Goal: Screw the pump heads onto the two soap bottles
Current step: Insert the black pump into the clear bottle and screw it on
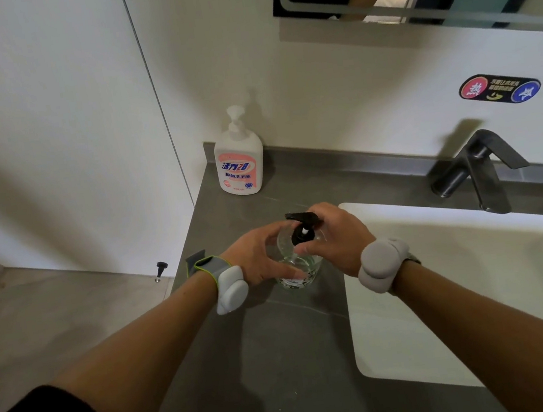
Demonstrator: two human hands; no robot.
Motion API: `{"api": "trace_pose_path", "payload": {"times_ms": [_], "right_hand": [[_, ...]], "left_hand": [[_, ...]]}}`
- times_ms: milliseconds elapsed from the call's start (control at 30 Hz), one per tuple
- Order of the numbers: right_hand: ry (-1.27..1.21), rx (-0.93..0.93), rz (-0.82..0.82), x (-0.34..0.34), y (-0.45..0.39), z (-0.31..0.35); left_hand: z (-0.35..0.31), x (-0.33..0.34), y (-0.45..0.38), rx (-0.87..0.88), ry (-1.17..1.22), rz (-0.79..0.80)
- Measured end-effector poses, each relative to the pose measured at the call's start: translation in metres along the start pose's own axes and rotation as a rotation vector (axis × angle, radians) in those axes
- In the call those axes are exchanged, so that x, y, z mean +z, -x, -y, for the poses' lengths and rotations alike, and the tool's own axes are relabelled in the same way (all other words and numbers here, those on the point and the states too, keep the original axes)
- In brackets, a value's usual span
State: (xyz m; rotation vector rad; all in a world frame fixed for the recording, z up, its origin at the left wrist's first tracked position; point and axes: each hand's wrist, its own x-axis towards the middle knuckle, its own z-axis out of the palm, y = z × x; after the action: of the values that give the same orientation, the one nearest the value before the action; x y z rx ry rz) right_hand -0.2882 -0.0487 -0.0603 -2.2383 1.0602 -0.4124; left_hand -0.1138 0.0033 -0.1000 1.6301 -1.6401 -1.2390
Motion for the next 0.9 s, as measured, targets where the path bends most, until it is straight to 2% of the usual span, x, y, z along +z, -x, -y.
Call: {"api": "trace_pose_path", "payload": {"times_ms": [133, 300, 400, 500, 667, 800, 900], "right_hand": [[-0.027, 0.041, -0.102, 0.008, 0.002, 0.002], [-0.074, -0.074, 0.105, -0.007, 0.0, 0.001], [-0.011, 0.002, -0.004, 0.0, 0.0, 0.004], [-0.054, 0.037, -0.086, 0.007, 0.0, 0.009], [-0.062, -0.012, 0.121, -0.011, -0.001, 0.001], [0.074, 0.011, -0.028, 0.001, -0.003, 0.004], [0.023, -0.002, -0.057, 0.005, -0.001, 0.004]], "left_hand": [[-0.002, 0.0, 0.001, 0.006, -0.005, 0.004], [0.001, 0.0, 0.0, 0.01, -0.002, -0.003], [0.002, 0.0, -0.001, 0.004, -0.006, -0.003], [0.001, -0.002, 0.0, -0.004, -0.014, 0.008], [0.003, 0.001, -0.002, 0.006, 0.013, 0.004], [0.002, 0.0, -0.003, 0.017, -0.011, -0.003], [0.004, 0.001, -0.003, 0.027, -0.007, -0.02]]}}
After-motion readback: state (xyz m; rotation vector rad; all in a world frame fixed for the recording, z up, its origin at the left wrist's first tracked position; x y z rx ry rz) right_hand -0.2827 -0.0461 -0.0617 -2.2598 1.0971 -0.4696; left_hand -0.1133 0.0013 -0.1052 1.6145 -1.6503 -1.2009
